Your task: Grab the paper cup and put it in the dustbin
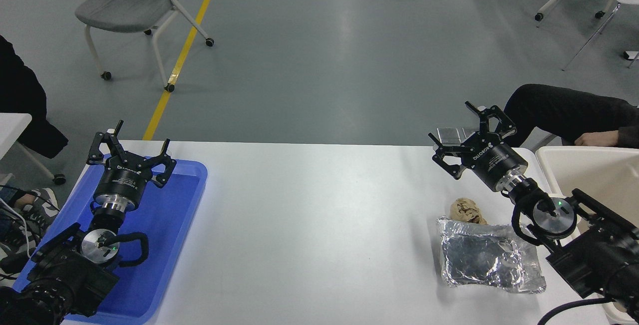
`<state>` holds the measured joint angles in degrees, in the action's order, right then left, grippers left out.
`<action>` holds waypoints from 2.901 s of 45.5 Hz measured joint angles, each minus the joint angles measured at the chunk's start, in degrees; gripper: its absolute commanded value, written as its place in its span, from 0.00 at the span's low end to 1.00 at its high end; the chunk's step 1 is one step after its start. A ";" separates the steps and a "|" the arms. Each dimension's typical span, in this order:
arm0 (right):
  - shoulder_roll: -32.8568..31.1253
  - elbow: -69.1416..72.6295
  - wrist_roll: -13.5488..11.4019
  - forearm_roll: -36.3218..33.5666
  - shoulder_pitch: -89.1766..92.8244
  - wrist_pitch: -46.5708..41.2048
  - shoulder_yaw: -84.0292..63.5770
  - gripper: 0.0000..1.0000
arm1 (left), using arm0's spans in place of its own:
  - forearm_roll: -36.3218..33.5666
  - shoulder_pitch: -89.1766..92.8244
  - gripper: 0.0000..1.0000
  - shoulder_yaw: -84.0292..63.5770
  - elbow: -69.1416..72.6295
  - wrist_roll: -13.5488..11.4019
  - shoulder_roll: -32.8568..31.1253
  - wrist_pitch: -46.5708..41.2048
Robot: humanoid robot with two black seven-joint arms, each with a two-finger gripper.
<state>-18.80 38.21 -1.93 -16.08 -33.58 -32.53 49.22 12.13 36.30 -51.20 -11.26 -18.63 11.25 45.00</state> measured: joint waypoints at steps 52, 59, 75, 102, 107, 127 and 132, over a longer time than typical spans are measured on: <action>-4.07 2.82 -0.69 12.63 -10.24 2.35 -8.34 1.00 | 0.01 0.00 1.00 0.00 -0.05 0.09 -0.18 0.00; -8.37 4.39 -0.68 14.69 -18.31 3.51 -21.35 1.00 | 0.00 0.00 1.00 0.00 -0.04 0.09 -0.17 0.00; -15.49 7.60 -0.67 16.88 -37.48 3.62 -52.17 1.00 | 0.00 0.00 1.00 0.00 -0.06 0.10 -0.18 0.00; -10.07 21.66 -0.73 32.10 -67.17 2.27 -94.94 1.00 | 0.01 0.00 1.00 0.00 -0.06 0.18 -0.17 0.00; -8.00 25.76 -0.72 33.24 -72.01 1.91 -101.31 1.00 | 0.02 0.00 1.00 0.01 -0.07 0.17 -0.18 0.00; -4.36 46.71 -0.72 33.84 -93.64 -4.32 -119.46 1.00 | -0.01 0.00 1.00 0.03 -0.07 0.18 -0.10 0.00; -4.15 49.27 -0.71 33.24 -96.43 -5.27 -121.34 1.00 | -0.01 0.00 1.00 0.03 -0.06 0.18 -0.05 0.00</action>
<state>-22.95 87.48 -2.65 17.16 -130.01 -37.80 -72.12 12.12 36.30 -51.17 -11.32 -18.46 11.20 45.00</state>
